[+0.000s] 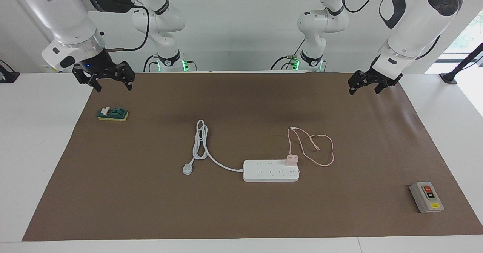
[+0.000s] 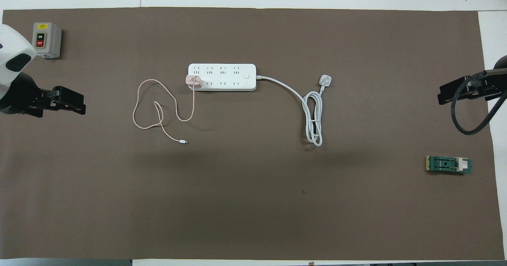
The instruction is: Unplug charger and place it aside
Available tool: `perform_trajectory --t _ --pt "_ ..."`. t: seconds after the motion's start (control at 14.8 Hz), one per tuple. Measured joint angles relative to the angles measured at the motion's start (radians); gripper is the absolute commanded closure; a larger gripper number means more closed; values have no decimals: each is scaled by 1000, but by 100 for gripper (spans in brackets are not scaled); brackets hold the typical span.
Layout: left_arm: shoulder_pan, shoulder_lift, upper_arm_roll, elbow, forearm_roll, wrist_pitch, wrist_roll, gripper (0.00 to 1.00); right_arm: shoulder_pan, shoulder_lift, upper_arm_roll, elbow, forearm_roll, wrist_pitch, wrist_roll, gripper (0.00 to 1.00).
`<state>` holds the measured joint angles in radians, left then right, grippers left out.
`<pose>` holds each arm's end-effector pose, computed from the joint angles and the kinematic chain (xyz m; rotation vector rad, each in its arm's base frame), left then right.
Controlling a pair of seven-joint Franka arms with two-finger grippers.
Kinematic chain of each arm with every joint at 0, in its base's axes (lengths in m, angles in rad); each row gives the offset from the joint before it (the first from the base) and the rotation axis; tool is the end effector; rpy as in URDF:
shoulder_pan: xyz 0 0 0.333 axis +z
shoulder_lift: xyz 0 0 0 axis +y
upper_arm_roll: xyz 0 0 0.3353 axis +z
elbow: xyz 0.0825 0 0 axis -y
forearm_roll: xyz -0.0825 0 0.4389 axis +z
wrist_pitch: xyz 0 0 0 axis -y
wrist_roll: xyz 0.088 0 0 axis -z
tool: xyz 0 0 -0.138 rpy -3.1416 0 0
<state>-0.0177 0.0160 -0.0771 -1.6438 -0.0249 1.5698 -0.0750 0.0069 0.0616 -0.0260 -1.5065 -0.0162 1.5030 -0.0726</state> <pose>0.6046 -0.0606 0.5648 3.1198 -0.0292 -0.1434 0.6203 -0.0137 0.6029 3.1240 0.0827 -0.1029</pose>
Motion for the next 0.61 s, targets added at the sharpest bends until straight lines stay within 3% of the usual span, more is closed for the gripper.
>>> perform_trajectory --t 0.4,0.61 --pt "1 -3 2 1 0 30 -9 0 0 0 13 0 1 -4 0 0" --pt "-3 1 -1 1 0 39 -122 0 -5 0 25 -1 1 -15 0 0"
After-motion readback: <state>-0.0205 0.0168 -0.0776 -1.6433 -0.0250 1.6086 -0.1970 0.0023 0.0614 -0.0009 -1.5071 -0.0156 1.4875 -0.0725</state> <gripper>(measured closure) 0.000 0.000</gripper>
